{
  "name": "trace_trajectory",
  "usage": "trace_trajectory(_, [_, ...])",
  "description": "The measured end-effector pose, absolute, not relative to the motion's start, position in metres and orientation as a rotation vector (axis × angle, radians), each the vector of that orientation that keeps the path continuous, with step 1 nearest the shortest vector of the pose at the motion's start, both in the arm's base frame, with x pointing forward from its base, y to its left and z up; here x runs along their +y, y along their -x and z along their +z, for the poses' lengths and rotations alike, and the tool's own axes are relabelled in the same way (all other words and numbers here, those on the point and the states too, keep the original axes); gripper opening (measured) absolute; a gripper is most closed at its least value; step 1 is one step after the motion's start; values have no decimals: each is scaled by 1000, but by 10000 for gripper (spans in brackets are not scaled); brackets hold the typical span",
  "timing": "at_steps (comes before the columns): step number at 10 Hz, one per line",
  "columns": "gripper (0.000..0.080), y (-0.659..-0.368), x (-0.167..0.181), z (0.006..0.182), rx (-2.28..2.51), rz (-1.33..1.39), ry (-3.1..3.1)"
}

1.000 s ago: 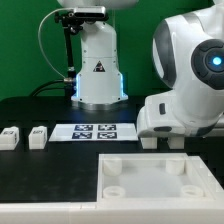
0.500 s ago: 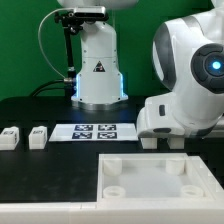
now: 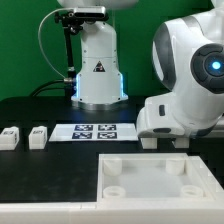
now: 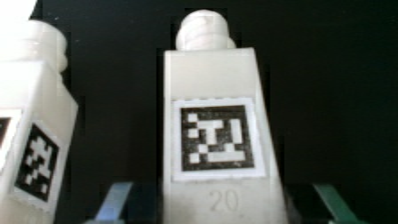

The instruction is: Assemble one leg

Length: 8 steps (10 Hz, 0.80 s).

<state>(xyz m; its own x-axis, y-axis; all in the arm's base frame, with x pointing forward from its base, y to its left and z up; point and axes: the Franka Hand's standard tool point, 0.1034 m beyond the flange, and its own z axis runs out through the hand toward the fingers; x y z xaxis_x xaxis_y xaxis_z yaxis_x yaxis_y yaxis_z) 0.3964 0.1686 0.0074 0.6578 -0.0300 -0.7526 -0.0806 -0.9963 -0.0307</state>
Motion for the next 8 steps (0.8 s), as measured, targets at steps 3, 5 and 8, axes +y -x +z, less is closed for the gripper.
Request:
trace_trajectory(3, [296, -399, 166, 11, 66, 1277, 2792])
trace_trajectory(5, [296, -452, 138, 60, 7, 1218, 2760])
trace_trajectory(8, [296, -459, 133, 102, 7, 1140, 2799])
